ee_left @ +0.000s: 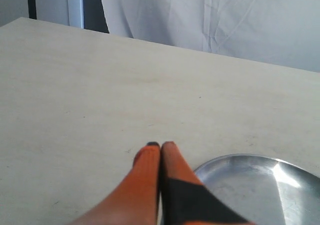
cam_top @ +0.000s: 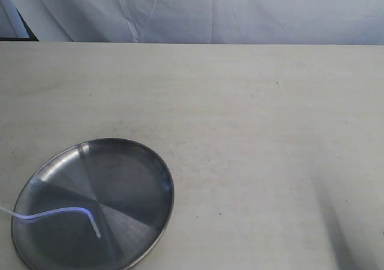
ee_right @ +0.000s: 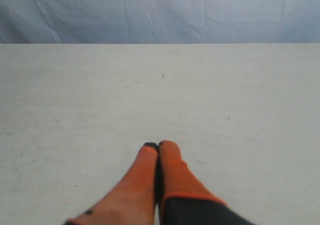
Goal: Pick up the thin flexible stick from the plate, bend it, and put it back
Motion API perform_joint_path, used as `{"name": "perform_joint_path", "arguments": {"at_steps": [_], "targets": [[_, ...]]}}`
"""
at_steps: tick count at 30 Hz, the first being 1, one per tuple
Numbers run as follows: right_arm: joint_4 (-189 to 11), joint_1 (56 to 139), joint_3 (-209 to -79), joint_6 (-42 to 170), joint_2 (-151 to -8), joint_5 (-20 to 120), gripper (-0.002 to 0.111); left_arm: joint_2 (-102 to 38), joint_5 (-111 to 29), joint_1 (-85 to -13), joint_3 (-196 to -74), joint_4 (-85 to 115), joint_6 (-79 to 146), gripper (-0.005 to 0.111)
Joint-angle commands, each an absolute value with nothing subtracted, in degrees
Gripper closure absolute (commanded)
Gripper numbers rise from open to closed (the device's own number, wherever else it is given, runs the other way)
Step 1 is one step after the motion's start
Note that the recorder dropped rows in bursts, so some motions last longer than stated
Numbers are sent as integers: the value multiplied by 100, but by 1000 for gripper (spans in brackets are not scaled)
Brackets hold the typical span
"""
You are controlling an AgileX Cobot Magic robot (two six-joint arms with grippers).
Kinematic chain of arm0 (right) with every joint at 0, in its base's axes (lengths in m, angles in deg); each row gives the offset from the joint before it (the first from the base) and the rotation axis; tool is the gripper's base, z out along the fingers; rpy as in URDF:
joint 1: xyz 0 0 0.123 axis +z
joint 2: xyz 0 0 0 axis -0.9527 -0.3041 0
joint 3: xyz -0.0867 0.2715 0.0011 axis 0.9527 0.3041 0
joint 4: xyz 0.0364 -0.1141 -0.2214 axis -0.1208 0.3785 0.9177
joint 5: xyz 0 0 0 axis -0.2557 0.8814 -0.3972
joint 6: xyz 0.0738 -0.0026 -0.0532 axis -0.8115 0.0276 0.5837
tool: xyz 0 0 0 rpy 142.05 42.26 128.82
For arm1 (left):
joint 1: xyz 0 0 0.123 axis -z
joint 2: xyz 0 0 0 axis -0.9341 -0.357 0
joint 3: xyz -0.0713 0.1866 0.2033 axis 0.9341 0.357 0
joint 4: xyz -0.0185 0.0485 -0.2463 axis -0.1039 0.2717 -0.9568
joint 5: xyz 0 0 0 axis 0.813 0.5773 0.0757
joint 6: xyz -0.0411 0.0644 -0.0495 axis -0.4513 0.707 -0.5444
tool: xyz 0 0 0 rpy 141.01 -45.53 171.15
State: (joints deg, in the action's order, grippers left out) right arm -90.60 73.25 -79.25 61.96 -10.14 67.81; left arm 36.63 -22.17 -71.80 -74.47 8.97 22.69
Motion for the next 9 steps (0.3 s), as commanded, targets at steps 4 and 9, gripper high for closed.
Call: {"name": "perform_joint_path", "arguments": {"at_steps": [4,9], "targets": [[-9063,7295,-7916,6220,-983,6740,108,3698,-2302,-7142,-7419,850,2254,107],[-9063,7295,-7916,6220,-983,6740,108,3771,-2409,-7142,-7419,852,2254,107]]}}
